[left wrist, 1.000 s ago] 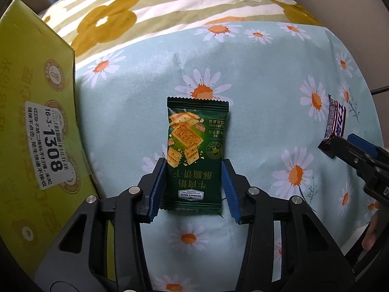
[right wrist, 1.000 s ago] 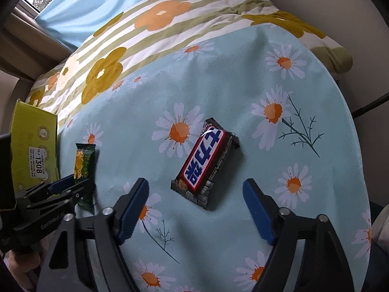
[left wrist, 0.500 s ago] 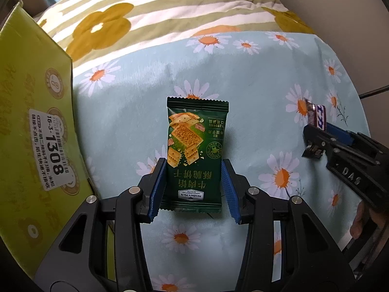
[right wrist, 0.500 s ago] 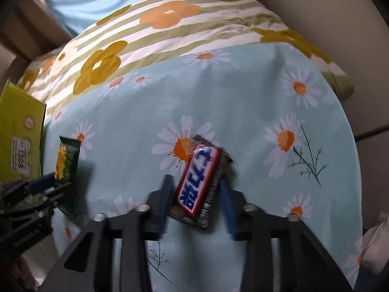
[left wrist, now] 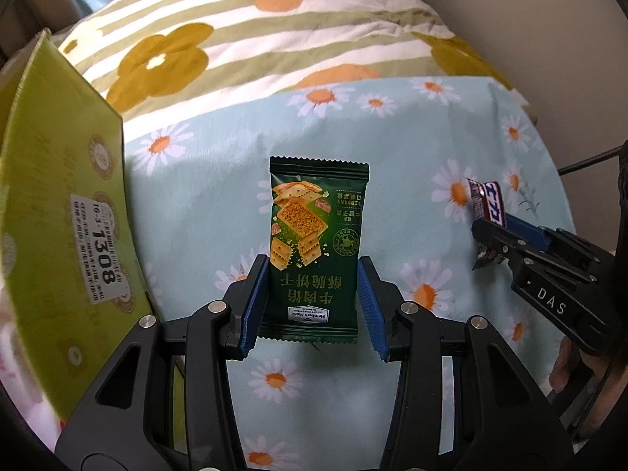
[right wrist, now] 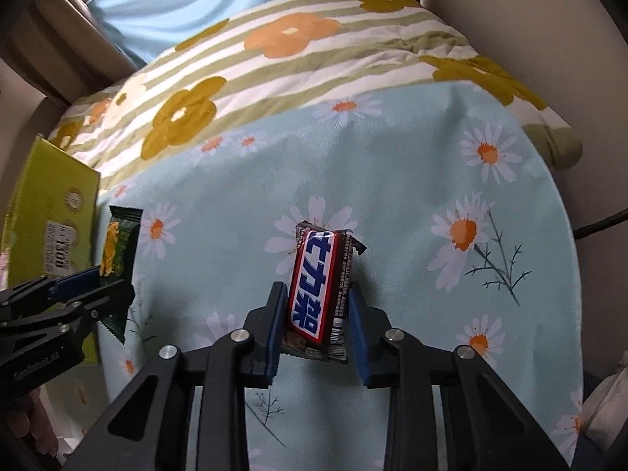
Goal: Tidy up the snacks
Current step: 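Carry both snacks over the yellow box and open left tool to drop the cracker packet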
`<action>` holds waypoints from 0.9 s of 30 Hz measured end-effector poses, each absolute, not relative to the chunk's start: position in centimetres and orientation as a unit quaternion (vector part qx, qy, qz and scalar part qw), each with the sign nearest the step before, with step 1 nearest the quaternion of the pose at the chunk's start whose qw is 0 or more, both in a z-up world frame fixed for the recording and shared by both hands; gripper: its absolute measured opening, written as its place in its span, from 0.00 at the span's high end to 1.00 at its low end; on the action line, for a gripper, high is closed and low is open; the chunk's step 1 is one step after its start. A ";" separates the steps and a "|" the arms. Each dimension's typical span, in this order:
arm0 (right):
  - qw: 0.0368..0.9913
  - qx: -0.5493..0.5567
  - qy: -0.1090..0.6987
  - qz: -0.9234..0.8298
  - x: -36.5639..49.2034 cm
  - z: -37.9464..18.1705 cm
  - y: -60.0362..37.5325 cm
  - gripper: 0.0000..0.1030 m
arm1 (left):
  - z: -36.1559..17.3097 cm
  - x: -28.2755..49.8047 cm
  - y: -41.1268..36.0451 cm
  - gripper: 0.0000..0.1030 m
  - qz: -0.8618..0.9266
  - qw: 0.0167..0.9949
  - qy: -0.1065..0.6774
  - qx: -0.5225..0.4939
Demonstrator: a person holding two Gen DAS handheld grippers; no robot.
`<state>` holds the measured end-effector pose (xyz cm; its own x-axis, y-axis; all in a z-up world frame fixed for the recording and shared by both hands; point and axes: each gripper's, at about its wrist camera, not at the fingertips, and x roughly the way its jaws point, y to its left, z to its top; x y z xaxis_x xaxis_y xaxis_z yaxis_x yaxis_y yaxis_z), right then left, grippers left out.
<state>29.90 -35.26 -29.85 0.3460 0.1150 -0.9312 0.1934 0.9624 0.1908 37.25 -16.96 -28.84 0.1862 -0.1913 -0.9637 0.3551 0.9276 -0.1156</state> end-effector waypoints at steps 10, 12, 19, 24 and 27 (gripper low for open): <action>0.842 0.138 0.522 0.021 28.9 -24.1 -35.3 0.73 | -23.7 35.9 -16.8 0.60 -0.176 0.798 0.575 0.033; 0.851 0.131 0.508 0.036 28.9 -22.4 -35.1 0.73 | -22.0 35.6 -16.1 0.60 -0.172 0.807 0.564 0.017; 0.879 0.099 0.453 0.112 29.3 -15.3 -32.1 0.73 | -15.5 34.7 -12.9 0.60 -0.142 0.846 0.513 -0.028; 0.885 0.084 0.427 0.167 29.7 -11.9 -28.5 0.73 | -11.6 34.0 -9.1 0.60 -0.114 0.871 0.476 -0.043; 0.886 0.076 0.415 0.195 29.9 -10.4 -25.9 0.73 | -10.0 33.9 -6.1 0.60 -0.098 0.881 0.460 -0.053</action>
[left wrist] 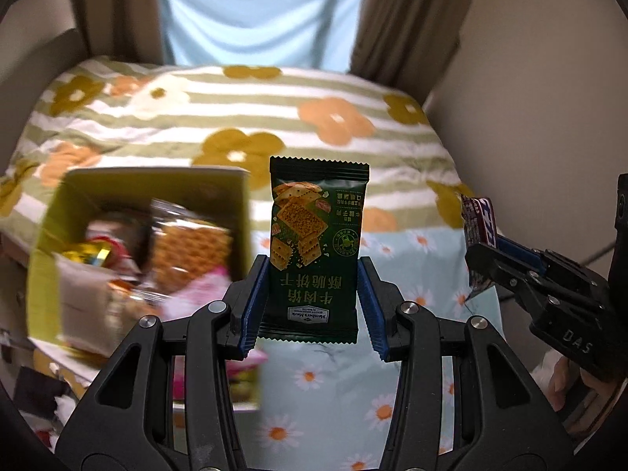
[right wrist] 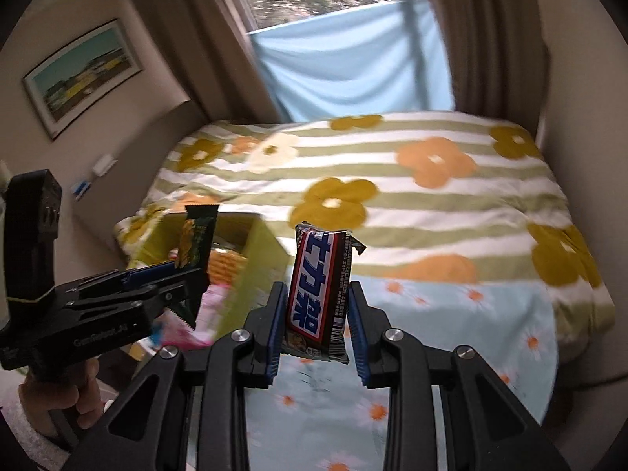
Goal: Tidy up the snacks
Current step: 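Carry both snacks over the yellow box and open left tool to drop the cracker packet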
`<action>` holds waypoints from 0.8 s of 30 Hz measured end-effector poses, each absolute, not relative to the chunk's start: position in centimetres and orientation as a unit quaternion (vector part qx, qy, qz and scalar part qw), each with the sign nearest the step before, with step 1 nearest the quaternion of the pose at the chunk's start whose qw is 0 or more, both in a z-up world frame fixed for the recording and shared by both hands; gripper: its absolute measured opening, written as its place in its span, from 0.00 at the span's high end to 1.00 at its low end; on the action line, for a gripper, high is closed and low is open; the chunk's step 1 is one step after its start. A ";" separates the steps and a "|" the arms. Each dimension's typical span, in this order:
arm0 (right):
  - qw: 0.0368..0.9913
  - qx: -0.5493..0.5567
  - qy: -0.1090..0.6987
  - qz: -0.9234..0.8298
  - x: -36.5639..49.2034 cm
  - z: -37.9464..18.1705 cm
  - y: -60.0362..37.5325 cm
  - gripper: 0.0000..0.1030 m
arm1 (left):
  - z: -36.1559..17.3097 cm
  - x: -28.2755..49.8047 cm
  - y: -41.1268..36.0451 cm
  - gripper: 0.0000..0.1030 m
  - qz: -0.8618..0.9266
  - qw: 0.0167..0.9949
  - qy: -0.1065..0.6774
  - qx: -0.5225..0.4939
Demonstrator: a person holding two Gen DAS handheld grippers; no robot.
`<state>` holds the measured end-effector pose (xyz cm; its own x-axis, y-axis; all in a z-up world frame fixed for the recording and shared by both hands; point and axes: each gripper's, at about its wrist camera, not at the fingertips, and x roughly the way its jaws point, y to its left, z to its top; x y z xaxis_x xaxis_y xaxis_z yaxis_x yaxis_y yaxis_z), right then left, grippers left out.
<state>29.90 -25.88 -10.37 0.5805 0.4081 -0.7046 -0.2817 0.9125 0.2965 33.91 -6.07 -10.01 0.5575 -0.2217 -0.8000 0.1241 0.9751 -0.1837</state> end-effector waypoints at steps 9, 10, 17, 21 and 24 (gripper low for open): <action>0.885 0.067 0.402 0.225 31.1 -9.6 -16.3 0.73 | -9.5 35.0 6.0 0.60 -0.067 0.885 0.454 -0.076; 0.884 0.076 0.403 0.225 31.4 -9.9 -15.1 0.73 | -9.8 35.2 6.9 0.60 -0.066 0.884 0.457 -0.076; 0.875 0.098 0.421 0.216 32.9 -12.1 -8.7 0.73 | -12.6 37.5 13.2 0.60 -0.079 0.865 0.490 -0.071; 0.873 0.110 0.433 0.196 33.3 -13.3 -6.8 0.73 | -14.3 39.0 14.2 0.60 -0.102 0.852 0.510 -0.051; 0.873 0.113 0.439 0.179 33.4 -13.8 -6.2 0.73 | -15.0 40.0 14.5 0.60 -0.117 0.848 0.515 -0.042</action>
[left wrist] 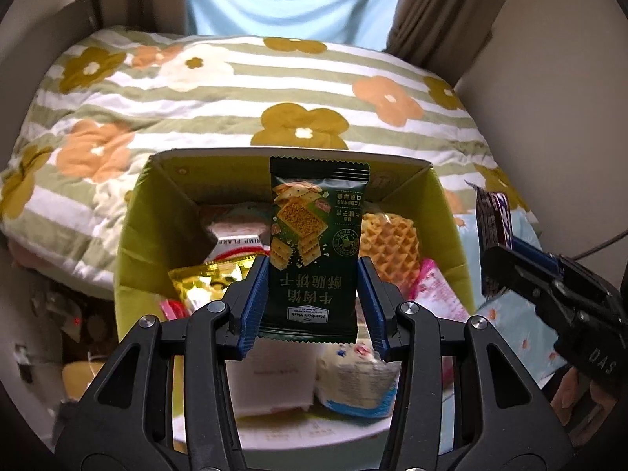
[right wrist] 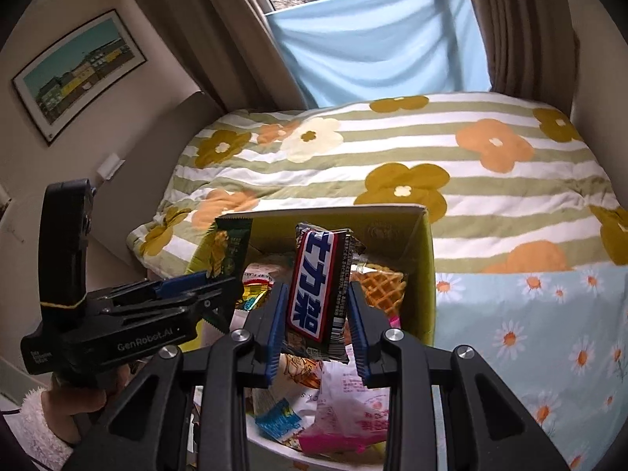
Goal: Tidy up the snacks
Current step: 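Carry both snacks over the yellow box and open left tool to drop the cracker packet, then open right tool to drop the Snickers bar into the yellow box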
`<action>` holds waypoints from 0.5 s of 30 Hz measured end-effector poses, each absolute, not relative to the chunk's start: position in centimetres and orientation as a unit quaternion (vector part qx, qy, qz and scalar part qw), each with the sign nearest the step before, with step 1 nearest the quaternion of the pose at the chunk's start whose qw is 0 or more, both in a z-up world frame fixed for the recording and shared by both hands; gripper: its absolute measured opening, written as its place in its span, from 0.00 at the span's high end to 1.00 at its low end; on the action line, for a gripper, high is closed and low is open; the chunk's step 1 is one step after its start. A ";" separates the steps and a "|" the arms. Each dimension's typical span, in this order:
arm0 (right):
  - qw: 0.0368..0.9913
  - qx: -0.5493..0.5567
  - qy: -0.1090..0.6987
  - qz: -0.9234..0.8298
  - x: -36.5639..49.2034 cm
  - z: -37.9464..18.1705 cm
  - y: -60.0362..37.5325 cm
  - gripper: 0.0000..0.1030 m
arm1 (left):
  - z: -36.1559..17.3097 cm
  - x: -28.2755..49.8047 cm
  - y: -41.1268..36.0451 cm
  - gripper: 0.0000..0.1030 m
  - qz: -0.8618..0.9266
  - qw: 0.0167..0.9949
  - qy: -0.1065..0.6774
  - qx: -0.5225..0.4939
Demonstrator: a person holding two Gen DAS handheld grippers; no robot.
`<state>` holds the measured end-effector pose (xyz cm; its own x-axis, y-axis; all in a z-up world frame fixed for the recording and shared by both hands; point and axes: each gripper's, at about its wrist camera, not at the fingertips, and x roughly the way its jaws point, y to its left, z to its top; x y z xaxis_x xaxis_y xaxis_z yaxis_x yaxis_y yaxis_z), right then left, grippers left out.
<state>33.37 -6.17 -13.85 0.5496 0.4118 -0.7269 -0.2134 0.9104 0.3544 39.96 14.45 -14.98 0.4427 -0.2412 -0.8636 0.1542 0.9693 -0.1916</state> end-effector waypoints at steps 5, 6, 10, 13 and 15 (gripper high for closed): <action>0.870 0.118 0.453 0.154 33.3 -14.5 -6.0 0.73 | -15.2 40.2 15.0 0.00 -0.137 0.850 0.507 -0.049; 0.870 0.118 0.455 0.152 33.3 -14.5 -6.0 0.73 | -15.1 40.0 15.4 0.00 -0.137 0.852 0.503 -0.054; 0.868 0.107 0.461 0.149 33.3 -14.8 -5.8 0.73 | -16.0 39.5 17.0 0.00 -0.124 0.843 0.517 -0.083; 0.867 0.097 0.464 0.153 33.5 -15.1 -5.5 0.73 | -16.5 38.8 17.8 0.00 -0.110 0.840 0.524 -0.088; 0.866 0.098 0.465 0.158 33.7 -15.2 -5.3 0.73 | -16.5 38.2 17.9 0.00 -0.107 0.840 0.525 -0.086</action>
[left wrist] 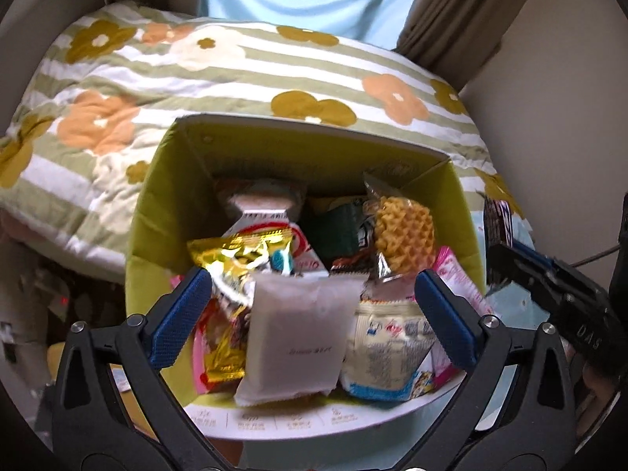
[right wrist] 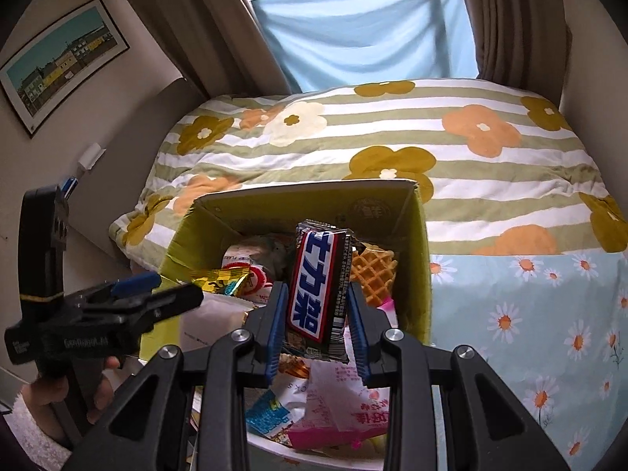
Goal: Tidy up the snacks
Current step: 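Open right tool to drop the Snickers bar into the yellow box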
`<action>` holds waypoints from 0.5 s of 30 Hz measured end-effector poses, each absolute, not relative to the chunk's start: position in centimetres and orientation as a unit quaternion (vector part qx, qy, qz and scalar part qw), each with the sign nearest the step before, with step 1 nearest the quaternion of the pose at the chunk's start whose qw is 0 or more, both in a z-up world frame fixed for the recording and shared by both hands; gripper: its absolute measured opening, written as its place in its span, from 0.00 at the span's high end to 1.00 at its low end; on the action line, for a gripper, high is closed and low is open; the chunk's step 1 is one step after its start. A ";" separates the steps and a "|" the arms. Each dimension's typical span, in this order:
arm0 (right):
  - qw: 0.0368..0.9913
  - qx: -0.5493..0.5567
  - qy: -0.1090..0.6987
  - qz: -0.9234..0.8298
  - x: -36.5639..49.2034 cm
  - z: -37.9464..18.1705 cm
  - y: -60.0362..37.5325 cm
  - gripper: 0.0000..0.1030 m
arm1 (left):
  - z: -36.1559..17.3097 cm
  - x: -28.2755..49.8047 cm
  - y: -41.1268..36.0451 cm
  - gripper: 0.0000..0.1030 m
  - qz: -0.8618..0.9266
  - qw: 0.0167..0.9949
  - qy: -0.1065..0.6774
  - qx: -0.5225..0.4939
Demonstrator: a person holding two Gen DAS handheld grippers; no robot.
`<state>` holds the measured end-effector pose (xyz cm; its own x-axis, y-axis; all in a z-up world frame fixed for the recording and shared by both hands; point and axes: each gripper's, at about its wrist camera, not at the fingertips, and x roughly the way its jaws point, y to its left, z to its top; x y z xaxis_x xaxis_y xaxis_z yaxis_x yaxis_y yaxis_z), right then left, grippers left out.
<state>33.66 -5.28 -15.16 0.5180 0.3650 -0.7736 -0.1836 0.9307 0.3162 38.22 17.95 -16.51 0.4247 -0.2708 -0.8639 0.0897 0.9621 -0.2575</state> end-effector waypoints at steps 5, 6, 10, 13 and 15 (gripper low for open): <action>0.865 0.081 0.464 0.173 34.3 -14.7 -4.1 0.73 | -16.3 37.5 18.0 0.00 -0.093 0.843 0.526 -0.069; 0.864 0.078 0.465 0.176 34.5 -14.7 -3.9 0.73 | -16.2 37.4 18.0 0.00 -0.091 0.844 0.524 -0.067; 0.862 0.056 0.472 0.174 35.7 -14.8 -2.8 0.66 | -15.7 37.1 18.1 0.00 -0.085 0.849 0.518 -0.055; 0.858 0.050 0.480 0.173 36.3 -15.1 -2.5 0.08 | -15.6 36.8 18.2 0.00 -0.077 0.852 0.515 -0.046; 0.863 0.051 0.477 0.161 36.1 -15.2 -3.1 0.01 | -15.7 36.5 18.3 0.00 -0.072 0.853 0.516 -0.041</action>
